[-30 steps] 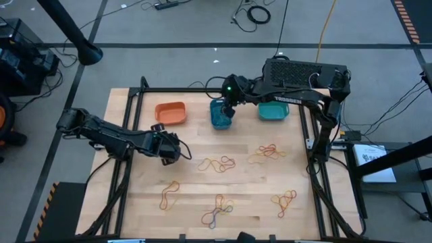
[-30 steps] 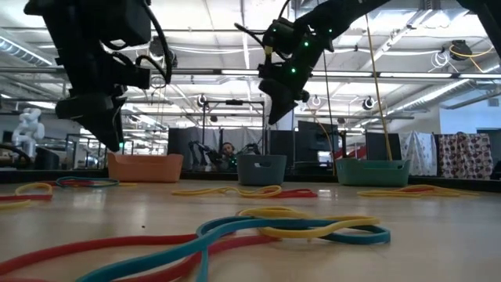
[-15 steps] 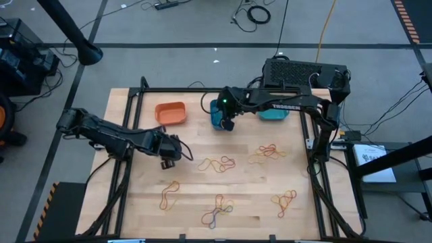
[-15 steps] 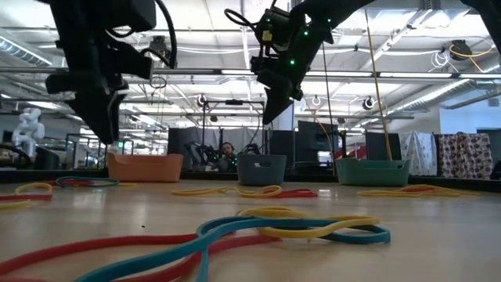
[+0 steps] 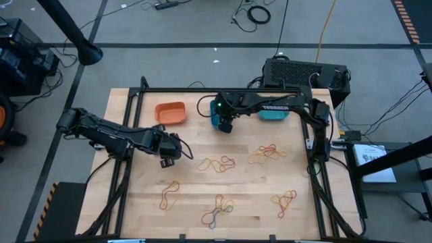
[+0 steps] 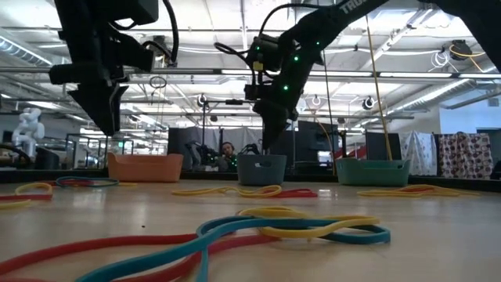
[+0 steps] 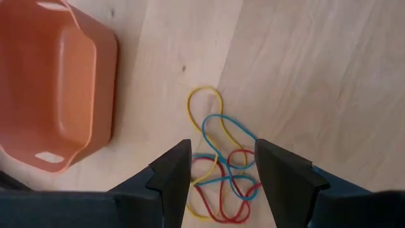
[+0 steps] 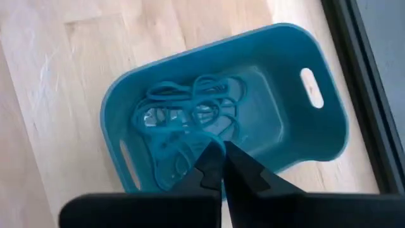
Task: Sort rubber bands into baskets
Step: Put the blue rubber band into the blue bin
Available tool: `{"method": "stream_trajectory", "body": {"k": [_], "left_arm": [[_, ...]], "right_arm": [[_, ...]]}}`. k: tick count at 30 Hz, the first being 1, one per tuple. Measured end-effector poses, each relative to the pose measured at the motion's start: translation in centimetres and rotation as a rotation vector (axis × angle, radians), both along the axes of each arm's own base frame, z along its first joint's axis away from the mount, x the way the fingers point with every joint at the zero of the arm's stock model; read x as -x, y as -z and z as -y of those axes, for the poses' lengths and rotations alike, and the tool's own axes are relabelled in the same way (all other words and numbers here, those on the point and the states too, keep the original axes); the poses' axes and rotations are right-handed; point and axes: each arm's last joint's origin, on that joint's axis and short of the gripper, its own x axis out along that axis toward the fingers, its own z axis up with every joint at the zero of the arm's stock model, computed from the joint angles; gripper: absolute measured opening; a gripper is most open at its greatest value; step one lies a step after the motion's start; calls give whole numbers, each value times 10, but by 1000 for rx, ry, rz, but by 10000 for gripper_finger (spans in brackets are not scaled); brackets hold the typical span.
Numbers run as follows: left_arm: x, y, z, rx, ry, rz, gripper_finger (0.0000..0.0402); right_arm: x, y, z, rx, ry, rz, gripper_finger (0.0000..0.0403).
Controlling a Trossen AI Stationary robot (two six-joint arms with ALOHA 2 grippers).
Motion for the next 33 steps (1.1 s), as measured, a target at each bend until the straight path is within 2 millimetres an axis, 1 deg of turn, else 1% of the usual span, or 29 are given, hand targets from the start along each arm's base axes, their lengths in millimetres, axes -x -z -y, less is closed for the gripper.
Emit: {"method": "stream_trajectory", "body": {"k": [4,8,12,16,18,23,28,31,33], "left_arm": [[1,0,1,29,-2,-15,183],[1,1,1,51,-1,-19,183],[2,1,1,55,-23,-17,183],[4,1,1,56,-25,-42,183],[5,1,1,56,-26,-47,183],[5,1,2,98,-46,-54,183],[6,1,3,124,-46,-59,183],[6,2,4,159,-48,-65,183],[8,6,4,170,-68,-78,183]], "right_arm": [[-4,-2,1,16,-1,45,5],[-6,-4,2,31,-5,72,24],[-6,-4,4,75,-2,56,55],[-4,-6,6,148,35,31,95],[-4,-6,6,159,23,24,116],[-3,-5,5,158,0,0,156],[-1,-4,5,146,-3,-26,179],[5,-11,1,100,-26,-37,186],[7,-19,-4,45,-65,-3,187]]}}
